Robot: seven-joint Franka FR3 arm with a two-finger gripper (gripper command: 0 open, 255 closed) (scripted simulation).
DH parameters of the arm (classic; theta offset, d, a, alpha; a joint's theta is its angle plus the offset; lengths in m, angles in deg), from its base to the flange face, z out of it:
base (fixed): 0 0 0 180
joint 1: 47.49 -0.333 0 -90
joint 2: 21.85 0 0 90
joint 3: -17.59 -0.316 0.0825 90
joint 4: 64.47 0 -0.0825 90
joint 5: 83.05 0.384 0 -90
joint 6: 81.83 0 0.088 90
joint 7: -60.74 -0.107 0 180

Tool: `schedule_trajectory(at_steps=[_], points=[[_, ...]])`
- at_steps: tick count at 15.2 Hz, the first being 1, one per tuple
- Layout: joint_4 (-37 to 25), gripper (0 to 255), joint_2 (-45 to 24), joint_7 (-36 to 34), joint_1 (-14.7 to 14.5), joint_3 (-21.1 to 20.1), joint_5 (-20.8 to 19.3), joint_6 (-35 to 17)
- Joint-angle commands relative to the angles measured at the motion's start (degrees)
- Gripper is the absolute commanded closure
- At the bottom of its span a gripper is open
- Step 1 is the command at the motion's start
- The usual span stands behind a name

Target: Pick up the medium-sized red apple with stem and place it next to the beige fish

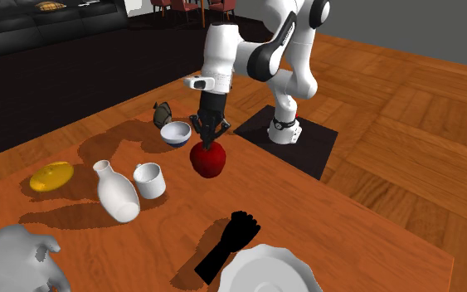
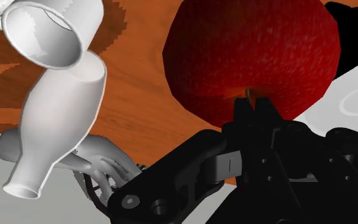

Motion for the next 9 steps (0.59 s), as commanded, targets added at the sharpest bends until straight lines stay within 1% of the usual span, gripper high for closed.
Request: schedule_trajectory(at_steps=[1,9], points=[[-1.51,255,0.14,-0.35,-0.01,-0.07,-0.22,1.64],[-6.88,255,0.87,-1.06,0.10,-0.06,-0.75,7.72]])
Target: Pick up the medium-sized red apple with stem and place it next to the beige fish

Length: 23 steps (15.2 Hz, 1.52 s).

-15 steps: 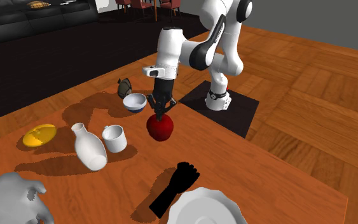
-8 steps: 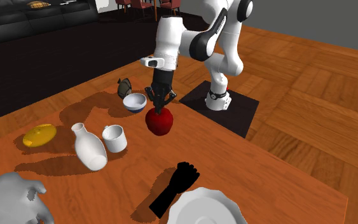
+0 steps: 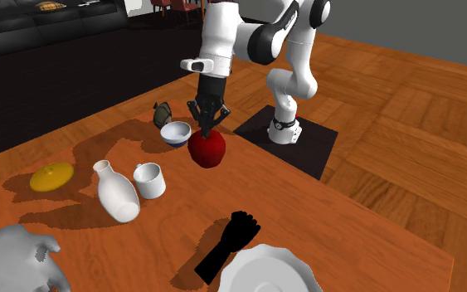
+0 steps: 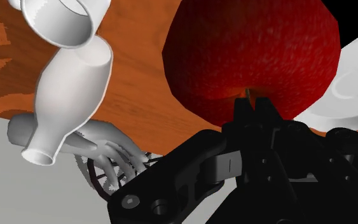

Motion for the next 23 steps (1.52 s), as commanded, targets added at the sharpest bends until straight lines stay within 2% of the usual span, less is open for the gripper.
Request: schedule_trajectory(at_steps=[1,3,13,23], points=[[-1.39,255,0.04,-0.29,-0.02,-0.06,-0.15,1.43],[-2.23,255,0.07,-0.38,-0.01,-0.06,-0.21,2.30],[-6.37,255,-2.99,15.25,5.16,8.37,5.17,5.33],[-17.77,255,-11.96,30.09,11.65,15.64,12.14,11.40]])
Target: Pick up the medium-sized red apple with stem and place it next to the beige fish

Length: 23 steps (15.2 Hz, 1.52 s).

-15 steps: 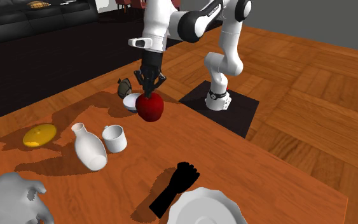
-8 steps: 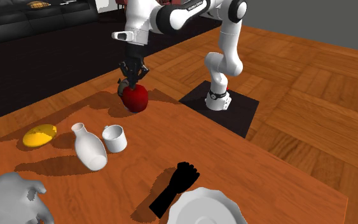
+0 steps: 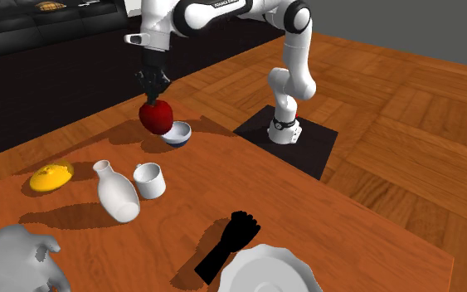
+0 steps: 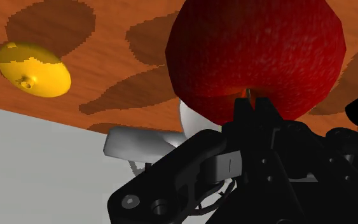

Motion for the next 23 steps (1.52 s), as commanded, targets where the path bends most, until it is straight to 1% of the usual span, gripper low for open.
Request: schedule_trajectory(at_steps=[1,5,8,23], points=[[-3.41,255,-2.76,3.13,1.65,1.33,1.81,1.62],[-10.81,255,-8.41,8.31,5.40,3.34,5.27,5.39],[-17.68,255,-13.45,11.70,8.87,4.40,8.01,8.82],[-5.99,255,-13.13,15.59,8.04,3.66,9.63,-2.04]])
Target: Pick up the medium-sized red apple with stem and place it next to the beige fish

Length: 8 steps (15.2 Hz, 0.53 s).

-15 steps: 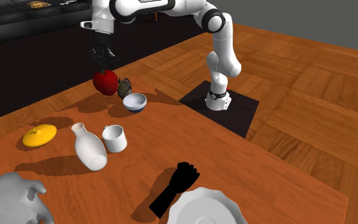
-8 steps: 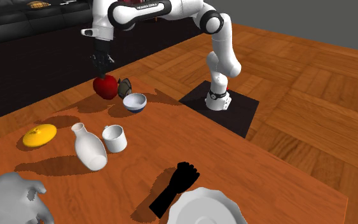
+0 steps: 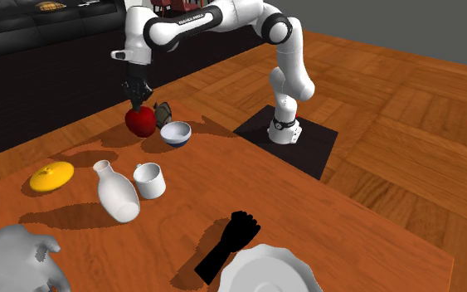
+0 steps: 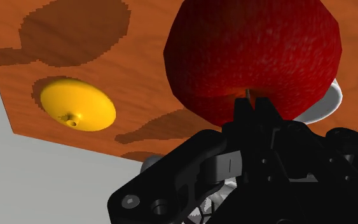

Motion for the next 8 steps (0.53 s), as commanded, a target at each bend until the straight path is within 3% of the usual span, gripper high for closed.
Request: schedule_trajectory(at_steps=[1,8], points=[[1.15,255,-0.31,0.57,-0.05,-0.14,0.41,-1.41],[5.04,255,-1.30,2.71,-0.08,-0.62,1.96,-5.90]])
